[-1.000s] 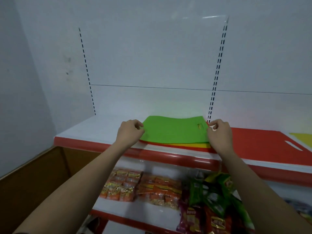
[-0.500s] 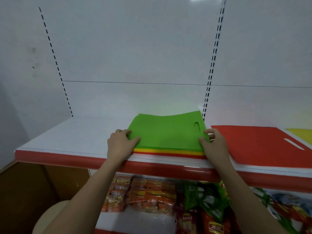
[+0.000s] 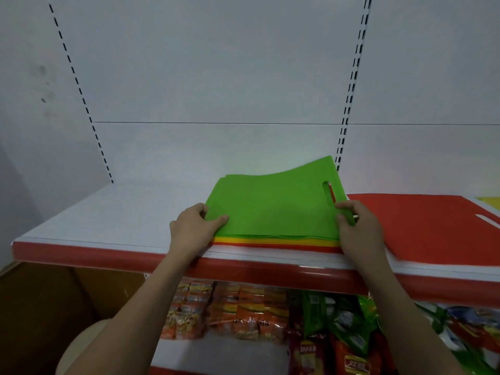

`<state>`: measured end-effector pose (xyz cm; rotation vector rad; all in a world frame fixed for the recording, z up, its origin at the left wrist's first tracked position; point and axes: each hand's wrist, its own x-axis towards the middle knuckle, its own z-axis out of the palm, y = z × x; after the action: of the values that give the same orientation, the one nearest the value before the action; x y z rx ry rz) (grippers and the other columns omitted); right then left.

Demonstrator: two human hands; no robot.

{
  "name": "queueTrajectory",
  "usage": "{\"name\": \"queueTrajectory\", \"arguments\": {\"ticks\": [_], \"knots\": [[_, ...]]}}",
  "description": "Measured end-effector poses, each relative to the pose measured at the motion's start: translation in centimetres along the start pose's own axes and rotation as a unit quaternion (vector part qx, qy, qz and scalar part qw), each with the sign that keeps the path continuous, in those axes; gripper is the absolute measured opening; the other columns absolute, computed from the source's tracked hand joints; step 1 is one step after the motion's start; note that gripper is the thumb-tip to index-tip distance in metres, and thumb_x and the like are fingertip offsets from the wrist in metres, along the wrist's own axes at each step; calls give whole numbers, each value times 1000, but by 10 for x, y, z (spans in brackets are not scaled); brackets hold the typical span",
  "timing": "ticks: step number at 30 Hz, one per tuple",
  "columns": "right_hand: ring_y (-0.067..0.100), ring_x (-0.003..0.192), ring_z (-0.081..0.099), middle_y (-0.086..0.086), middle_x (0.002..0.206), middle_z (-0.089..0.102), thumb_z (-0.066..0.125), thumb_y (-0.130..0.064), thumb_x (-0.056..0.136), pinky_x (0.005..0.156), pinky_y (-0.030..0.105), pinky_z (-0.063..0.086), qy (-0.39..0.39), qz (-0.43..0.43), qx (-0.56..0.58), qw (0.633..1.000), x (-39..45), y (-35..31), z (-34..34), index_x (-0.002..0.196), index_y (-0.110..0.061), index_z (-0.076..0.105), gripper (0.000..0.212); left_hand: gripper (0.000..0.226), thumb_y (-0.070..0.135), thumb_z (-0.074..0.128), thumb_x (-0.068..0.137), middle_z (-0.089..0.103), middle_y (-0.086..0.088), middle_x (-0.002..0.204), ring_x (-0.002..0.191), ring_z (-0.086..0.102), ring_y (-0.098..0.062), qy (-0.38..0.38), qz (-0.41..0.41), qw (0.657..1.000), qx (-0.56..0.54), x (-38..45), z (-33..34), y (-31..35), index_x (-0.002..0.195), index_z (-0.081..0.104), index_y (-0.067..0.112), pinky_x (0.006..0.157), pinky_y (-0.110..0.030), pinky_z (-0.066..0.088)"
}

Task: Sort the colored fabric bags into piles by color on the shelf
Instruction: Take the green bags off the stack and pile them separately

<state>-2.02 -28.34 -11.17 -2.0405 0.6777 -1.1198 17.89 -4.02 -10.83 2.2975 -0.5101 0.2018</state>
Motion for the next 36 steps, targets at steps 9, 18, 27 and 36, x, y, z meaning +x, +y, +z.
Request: {"name": "queueTrajectory", "arguments": {"ticks": [9,18,27,36], "knots": [[20,79,52,7,106,63,59,-1,89,73,32,43,21,-14,-53,998,-6,-41,-14,108,-14,70,26,18,36,64,89,67,-6,100,102,60,-30,-35,55,997,42,2,-30,22,95,59,20,85,-37,40],[31,92,64,12,112,63,49,10,91,83,54,56,25,72,22,997,-42,-95,-62,120,-9,65,39,60,-14,56,86,68,-26,107,84,62,-33,-198,40,919,-338,-8,-72,37,135,50,21,78,-53,51],[41,94,60,16,112,63,43,13,91,86,55,50,111,158,6,981,-133,-107,-134,125,-13,61,46,63,-12,57,85,45,-7,148,137,40,-20,-305,149,886,-316,-67,-40,69,142,51,13,113,-27,28],[47,108,55,8,123,53,39,10,93,85,60,51,157,208,-29,965,-216,-98,-248,136,-16,52,52,61,-14,54,86,49,-12,145,129,50,-26,-402,155,842,-323,-143,11,147,142,48,8,112,-41,38]]}}
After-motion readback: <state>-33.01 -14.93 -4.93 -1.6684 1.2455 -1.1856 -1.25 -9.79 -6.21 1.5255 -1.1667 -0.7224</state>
